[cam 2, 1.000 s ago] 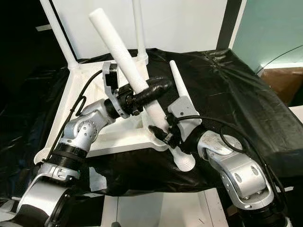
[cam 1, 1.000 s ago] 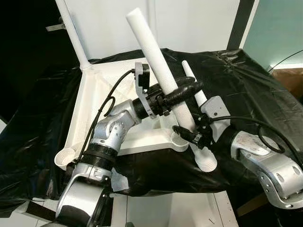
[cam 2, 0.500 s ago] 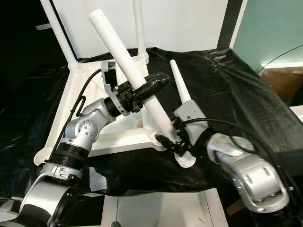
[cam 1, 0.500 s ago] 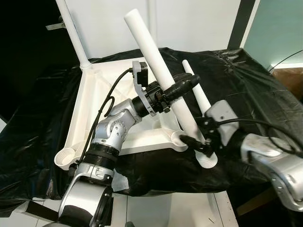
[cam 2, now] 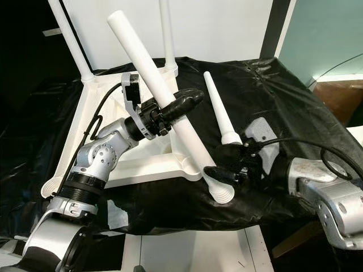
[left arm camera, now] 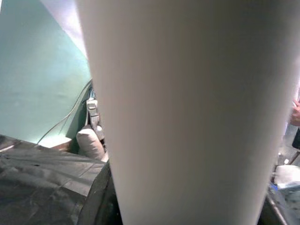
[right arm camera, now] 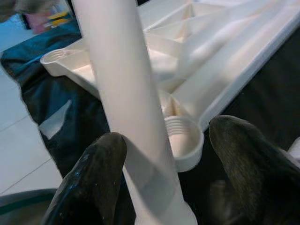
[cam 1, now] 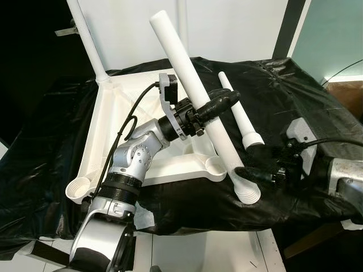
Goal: Building children table
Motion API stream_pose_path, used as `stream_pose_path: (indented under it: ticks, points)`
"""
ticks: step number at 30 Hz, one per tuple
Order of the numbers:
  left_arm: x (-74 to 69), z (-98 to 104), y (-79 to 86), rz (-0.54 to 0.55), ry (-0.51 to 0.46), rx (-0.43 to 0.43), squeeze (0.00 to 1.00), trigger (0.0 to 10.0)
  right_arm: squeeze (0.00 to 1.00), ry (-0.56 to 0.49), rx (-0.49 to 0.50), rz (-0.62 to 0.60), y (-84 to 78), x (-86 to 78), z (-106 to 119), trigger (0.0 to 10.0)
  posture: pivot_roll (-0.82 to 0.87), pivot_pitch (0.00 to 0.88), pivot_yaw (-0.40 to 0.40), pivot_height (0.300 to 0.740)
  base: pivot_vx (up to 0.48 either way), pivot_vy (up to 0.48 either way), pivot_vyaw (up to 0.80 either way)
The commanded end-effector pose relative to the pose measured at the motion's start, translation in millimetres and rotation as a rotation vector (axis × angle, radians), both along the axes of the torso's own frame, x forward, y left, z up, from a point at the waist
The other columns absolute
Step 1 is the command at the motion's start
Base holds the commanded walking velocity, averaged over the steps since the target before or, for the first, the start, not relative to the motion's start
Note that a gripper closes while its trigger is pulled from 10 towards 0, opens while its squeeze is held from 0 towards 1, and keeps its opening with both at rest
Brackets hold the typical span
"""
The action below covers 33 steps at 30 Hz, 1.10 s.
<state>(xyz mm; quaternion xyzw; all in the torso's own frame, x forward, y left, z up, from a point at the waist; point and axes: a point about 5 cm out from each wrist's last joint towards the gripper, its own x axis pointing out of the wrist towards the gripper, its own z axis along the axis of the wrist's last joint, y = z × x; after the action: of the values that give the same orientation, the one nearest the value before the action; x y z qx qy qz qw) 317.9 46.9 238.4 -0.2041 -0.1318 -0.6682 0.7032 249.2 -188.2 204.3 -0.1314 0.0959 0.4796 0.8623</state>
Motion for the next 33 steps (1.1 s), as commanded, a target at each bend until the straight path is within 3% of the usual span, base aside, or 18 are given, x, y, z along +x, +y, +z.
stream_pose_path:
  ticks: [1,8,16,29,33]
  points:
    - [-6.8,-3,-0.8,-0.079,-0.031,0.02,0.0,0.0,0.0,-0.015,-0.027,0.017,2.6,7.6,-3,10.0,-0.18,0.007,0.062,0.74,0.0,0.0,0.0]
    - [-9.8,-2,3.5,-0.075,-0.036,0.027,0.0,0.0,0.0,-0.01,-0.046,0.052,6.4,18.4,-7,10.0,-0.15,0.007,0.062,0.74,0.0,0.0,0.0]
    - [-12.0,-1,5.7,-0.078,-0.043,0.034,0.0,0.0,0.0,0.157,-0.063,0.248,-1.2,13.3,-20,10.0,-0.14,0.0,0.064,0.74,0.0,0.0,0.0]
    - [-14.9,0,2.7,-0.099,-0.044,0.037,0.0,0.0,0.0,0.203,-0.11,0.278,-19.2,16.1,-25,10.0,-0.15,0.0,0.067,0.74,0.0,0.0,0.0]
    - [-16.5,0,0.9,-0.112,-0.045,0.036,0.0,0.0,0.0,0.188,-0.082,0.267,-10.6,27.0,-39,10.0,-0.15,0.0,0.07,0.74,0.0,0.0,0.0]
